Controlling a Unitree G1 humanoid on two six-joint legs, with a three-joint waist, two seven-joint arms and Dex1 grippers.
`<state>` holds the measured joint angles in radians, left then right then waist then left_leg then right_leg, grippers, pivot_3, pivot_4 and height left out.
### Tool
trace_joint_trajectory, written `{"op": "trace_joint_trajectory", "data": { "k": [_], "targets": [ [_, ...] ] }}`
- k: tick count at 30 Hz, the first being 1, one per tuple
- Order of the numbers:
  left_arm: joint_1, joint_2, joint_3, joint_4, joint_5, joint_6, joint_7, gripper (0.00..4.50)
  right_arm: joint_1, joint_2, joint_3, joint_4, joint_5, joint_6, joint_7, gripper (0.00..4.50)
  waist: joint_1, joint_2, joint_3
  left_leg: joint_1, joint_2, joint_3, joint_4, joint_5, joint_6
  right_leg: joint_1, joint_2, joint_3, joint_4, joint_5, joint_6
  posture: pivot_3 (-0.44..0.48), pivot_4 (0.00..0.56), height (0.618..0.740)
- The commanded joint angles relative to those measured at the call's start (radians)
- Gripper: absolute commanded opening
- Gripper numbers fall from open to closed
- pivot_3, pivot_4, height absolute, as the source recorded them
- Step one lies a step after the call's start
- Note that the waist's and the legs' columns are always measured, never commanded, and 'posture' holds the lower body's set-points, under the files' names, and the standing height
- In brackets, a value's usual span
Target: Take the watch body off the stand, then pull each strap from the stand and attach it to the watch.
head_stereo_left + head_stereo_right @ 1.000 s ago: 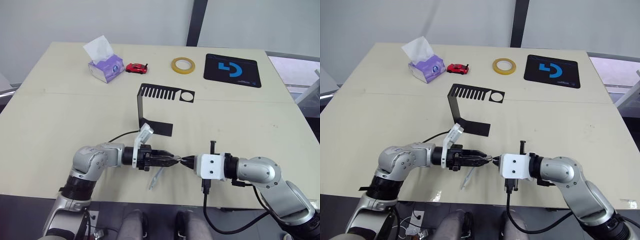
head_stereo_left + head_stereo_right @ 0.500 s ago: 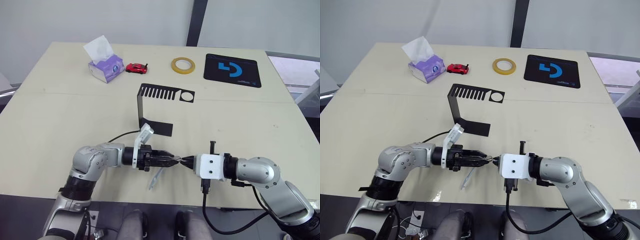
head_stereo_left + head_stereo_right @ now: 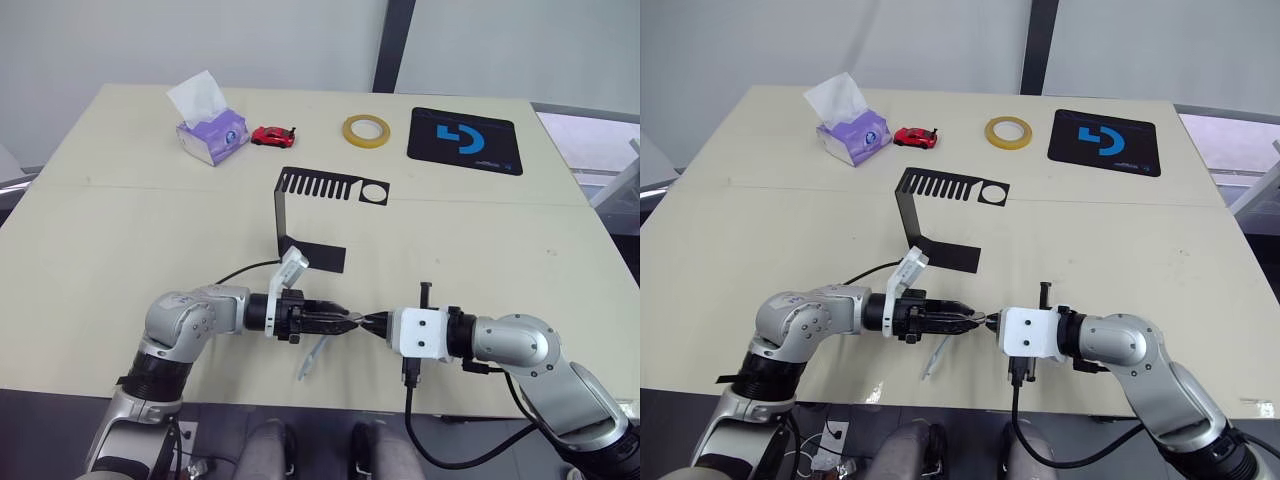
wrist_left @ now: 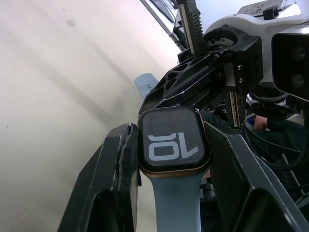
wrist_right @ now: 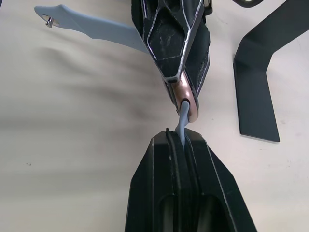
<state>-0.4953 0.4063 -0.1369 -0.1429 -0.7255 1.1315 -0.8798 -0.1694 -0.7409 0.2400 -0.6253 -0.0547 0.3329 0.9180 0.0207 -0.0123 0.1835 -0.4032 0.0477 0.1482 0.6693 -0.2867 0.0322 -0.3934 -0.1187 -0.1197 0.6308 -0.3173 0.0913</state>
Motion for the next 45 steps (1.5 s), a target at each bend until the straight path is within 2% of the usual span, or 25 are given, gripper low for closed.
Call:
{"op": "trace_joint_trajectory", "data": {
  "k": [1, 34, 40, 43, 45],
  "targets": [
    [-0.006, -0.034, -0.062, -0.06, -0.036, 0.005, -0.029, 1.65, -0.015, 0.021, 0.005, -0.042, 0.008, -0.01, -0.022, 0.0, 0.0, 0.0, 0.0, 0.0, 0.0, 0.0, 0.0, 0.0, 0.0, 0.0, 0.0, 0.0, 0.0, 0.0, 0.0, 0.0, 0.15, 0.74],
    [0.0, -0.028, -0.072, -0.061, -0.027, -0.005, -0.035, 1.65, -0.012, 0.02, 0.009, -0.043, 0.011, 0.003, -0.018, 0.0, 0.0, 0.0, 0.0, 0.0, 0.0, 0.0, 0.0, 0.0, 0.0, 0.0, 0.0, 0.0, 0.0, 0.0, 0.0, 0.0, 0.15, 0.74],
    [0.002, -0.021, -0.071, -0.059, -0.021, -0.011, -0.036, 1.65, 0.002, 0.043, -0.036, -0.072, 0.057, 0.038, -0.036, 0.0, 0.0, 0.0, 0.0, 0.0, 0.0, 0.0, 0.0, 0.0, 0.0, 0.0, 0.0, 0.0, 0.0, 0.0, 0.0, 0.0, 0.15, 0.74],
    [0.009, -0.003, -0.069, -0.056, 0.008, -0.08, -0.062, 1.65, 0.034, 0.017, -0.073, -0.094, 0.094, 0.015, -0.007, 1.15, 0.001, 0.0, 0.0, 0.0, 0.0, 0.0, -0.001, 0.0, 0.0, 0.0, 0.0, 0.0, 0.0, 0.0, 0.0, 0.0, 0.15, 0.74],
    [0.019, 0.026, -0.08, -0.064, 0.049, -0.203, -0.129, 1.65, 0.086, -0.015, -0.134, -0.101, 0.122, -0.05, 0.015, 1.92, 0.002, 0.0, 0.0, -0.001, 0.0, 0.0, -0.001, 0.0, 0.0, 0.0, 0.0, 0.0, -0.001, 0.0, 0.0, 0.0, 0.15, 0.74]
  ]
}}
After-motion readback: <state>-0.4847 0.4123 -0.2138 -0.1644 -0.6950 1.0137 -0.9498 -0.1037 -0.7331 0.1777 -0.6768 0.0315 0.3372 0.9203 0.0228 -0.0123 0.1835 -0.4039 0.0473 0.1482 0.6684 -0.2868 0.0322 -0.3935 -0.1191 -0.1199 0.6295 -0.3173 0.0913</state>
